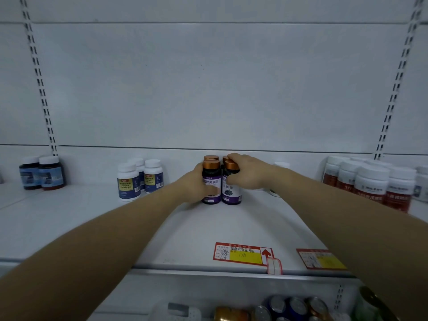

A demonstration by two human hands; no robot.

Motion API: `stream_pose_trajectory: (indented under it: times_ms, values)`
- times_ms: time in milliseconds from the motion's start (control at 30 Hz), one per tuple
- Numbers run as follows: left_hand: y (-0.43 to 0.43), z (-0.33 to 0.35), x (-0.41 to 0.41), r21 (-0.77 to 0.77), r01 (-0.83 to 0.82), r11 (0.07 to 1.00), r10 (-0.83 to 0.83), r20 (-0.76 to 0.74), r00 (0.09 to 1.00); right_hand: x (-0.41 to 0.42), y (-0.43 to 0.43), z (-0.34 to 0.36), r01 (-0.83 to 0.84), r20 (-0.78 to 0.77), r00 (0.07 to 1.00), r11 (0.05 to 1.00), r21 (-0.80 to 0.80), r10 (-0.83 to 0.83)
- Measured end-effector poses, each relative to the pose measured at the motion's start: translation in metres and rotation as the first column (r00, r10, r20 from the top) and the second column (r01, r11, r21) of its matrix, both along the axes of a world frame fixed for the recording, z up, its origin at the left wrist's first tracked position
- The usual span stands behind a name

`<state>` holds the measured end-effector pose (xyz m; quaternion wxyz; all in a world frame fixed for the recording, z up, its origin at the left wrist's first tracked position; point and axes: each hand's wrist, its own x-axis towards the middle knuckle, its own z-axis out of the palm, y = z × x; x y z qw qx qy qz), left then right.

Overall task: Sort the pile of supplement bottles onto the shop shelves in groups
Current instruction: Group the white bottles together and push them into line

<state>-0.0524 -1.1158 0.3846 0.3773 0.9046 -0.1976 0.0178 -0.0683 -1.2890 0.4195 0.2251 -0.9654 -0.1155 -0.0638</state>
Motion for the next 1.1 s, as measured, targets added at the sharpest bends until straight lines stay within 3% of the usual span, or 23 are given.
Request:
stream_pose_trajectory:
  times_ms: [133, 333, 567, 767, 967, 1100]
  values:
    - [0.003, 0.001, 0.001, 0.111, 0.001, 0.994, -0.005, 0.041, 0.999, 0.003, -0.001, 0.008, 0.056, 0.048, 0.997, 0.998, -0.036, -0.054]
    - [0.003, 0.006, -0.001, 0.023, -0.007, 1.000, 0.006, 0.048, 0.999, 0.006, 0.001, 0.007, 0.045, 0.067, 0.997, 0.992, -0.115, -0.038]
    - [0.002, 0.015, -0.010, 0.100, -0.030, 0.995, 0.024, 0.065, 0.998, 0.002, 0.004, 0.015, 0.049, 0.073, 0.997, 0.978, -0.202, -0.034]
    - [0.028, 0.039, -0.031, 0.350, -0.203, 0.914, 0.130, 0.220, 0.967, 0.004, 0.019, 0.036, 0.047, 0.143, 0.990, 0.961, -0.273, -0.007]
    - [0.083, 0.056, -0.066, 0.382, -0.396, 0.835, 0.300, 0.287, 0.910, 0.011, 0.068, 0.038, -0.076, 0.184, 0.973, 0.948, -0.309, 0.138]
    - [0.130, 0.044, -0.081, 0.443, -0.437, 0.783, 0.363, 0.244, 0.899, 0.011, 0.106, 0.027, -0.149, 0.169, 0.961, 0.923, -0.355, 0.220]
